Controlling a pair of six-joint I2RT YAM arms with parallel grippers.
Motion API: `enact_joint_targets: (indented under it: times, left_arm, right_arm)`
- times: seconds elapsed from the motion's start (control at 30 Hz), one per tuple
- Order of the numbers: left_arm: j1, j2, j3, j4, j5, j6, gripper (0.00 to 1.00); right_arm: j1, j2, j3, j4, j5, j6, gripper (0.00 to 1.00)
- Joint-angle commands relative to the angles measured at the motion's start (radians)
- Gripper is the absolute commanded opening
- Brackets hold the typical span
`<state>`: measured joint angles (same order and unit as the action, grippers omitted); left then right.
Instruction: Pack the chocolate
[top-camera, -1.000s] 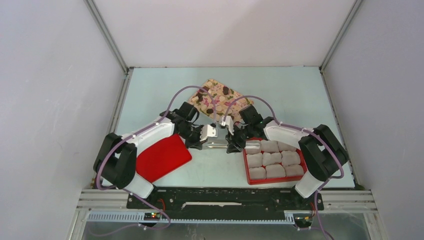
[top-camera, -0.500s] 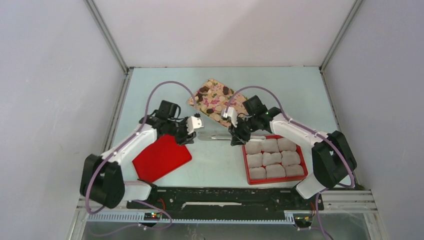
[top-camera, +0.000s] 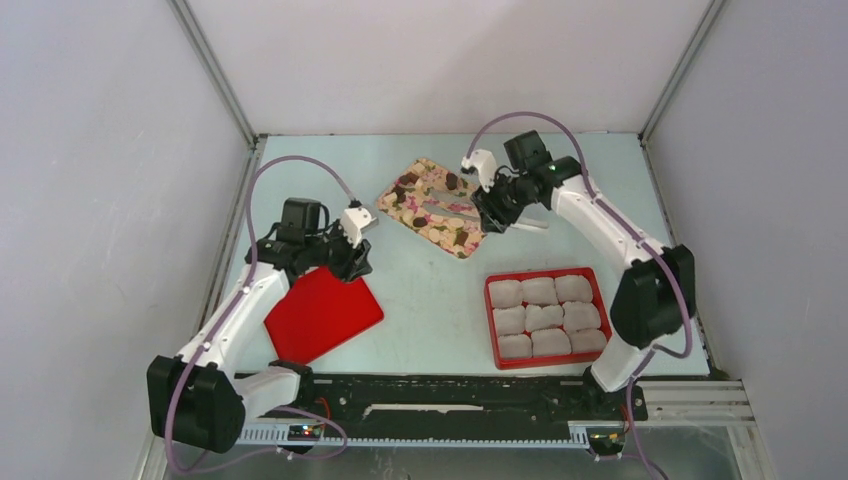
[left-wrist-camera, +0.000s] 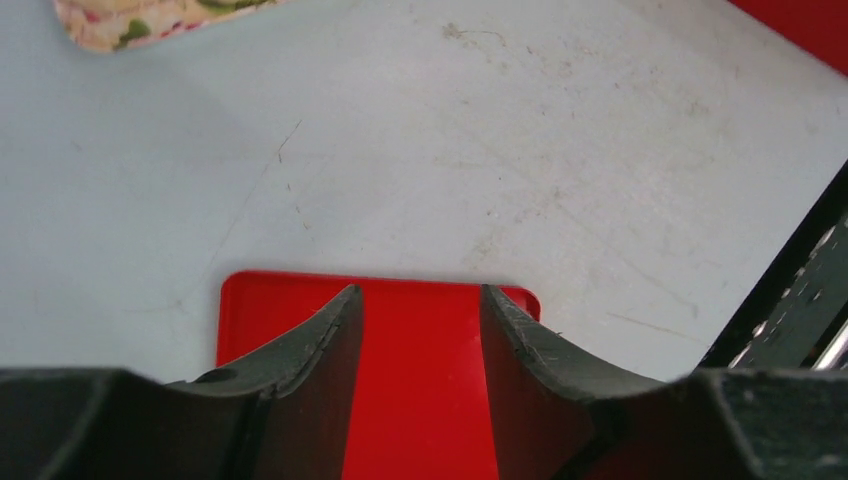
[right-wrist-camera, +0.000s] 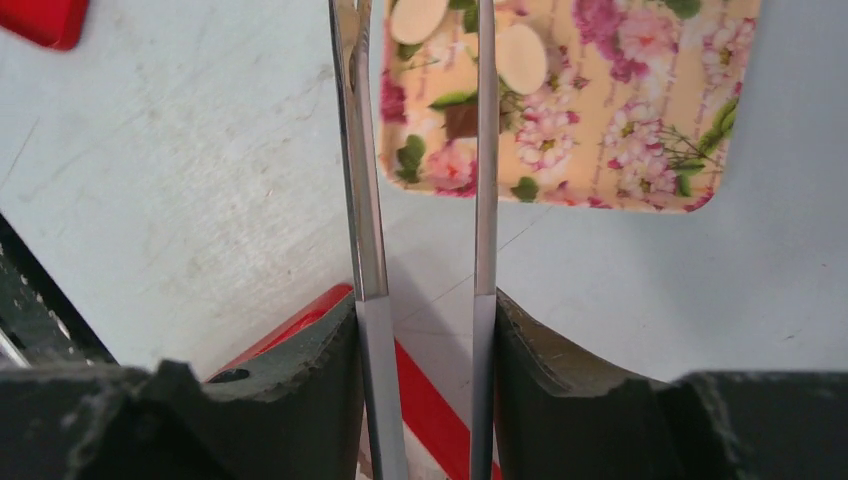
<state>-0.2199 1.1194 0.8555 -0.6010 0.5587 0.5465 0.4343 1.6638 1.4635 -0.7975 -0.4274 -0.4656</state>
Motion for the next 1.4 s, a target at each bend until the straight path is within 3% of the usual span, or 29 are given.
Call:
enact_joint_targets:
  times: [0.0, 0.17, 0.3, 1.37]
  left_arm:
    - [0.016, -0.01, 0.089, -0.003, -0.077, -0.232, 0.52]
    - [0.039, 0.012, 0.147, -0.08, -0.051, -0.259, 0.53]
    - [0.083, 0.032, 0.129, -0.053, -0.039, -0.317, 0.62]
    - [0.1, -0.019, 0.066, -0.018, -0.032, -0.306, 0.63]
  right_arm:
    - [-0.04, 0.132, 0.159, -0.087, 0.052, 0.102, 0.45]
    - [-0.071, 0.224, 0.26, -0.103, 0.04, 0.187, 0.45]
    - [-0.066, 0.256, 0.294, -0.098, 0.094, 0.193, 0.45]
    - [-0.062, 0.542, 0.529, -0.149, 0.112, 0.2, 0.44]
